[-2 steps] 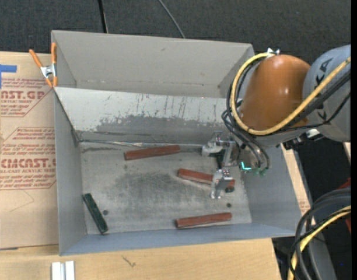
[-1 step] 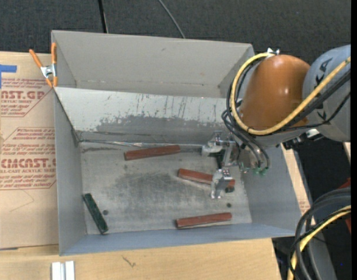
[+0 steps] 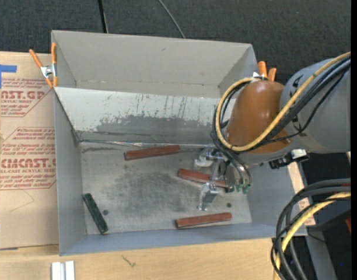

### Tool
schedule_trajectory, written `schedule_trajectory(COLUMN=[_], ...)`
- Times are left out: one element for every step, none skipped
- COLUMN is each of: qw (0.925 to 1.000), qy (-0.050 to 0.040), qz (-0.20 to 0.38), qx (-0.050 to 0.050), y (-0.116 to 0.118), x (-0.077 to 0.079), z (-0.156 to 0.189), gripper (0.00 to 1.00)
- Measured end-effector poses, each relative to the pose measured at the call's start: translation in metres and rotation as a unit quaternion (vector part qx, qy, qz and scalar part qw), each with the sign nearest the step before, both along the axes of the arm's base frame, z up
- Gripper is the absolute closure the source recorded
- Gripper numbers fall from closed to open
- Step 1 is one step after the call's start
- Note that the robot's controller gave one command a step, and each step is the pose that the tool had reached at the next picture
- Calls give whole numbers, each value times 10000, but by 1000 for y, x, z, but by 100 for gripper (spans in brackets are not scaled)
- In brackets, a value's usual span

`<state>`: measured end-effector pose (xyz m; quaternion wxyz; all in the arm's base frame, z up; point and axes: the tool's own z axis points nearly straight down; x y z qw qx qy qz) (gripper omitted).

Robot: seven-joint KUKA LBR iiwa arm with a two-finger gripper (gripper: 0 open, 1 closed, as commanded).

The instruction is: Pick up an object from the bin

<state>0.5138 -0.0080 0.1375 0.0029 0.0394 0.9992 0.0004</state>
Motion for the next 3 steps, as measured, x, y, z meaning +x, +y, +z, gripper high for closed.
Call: schedule_trajectory(qw=[9999,9999,9993], qy=[-45,-45,-22], qz=[98,98,375], qx=[-8,-8,-6], y=[-28,-28,-7], x=[64,64,61], z=[-60,-60,117], gripper=[100,100,100])
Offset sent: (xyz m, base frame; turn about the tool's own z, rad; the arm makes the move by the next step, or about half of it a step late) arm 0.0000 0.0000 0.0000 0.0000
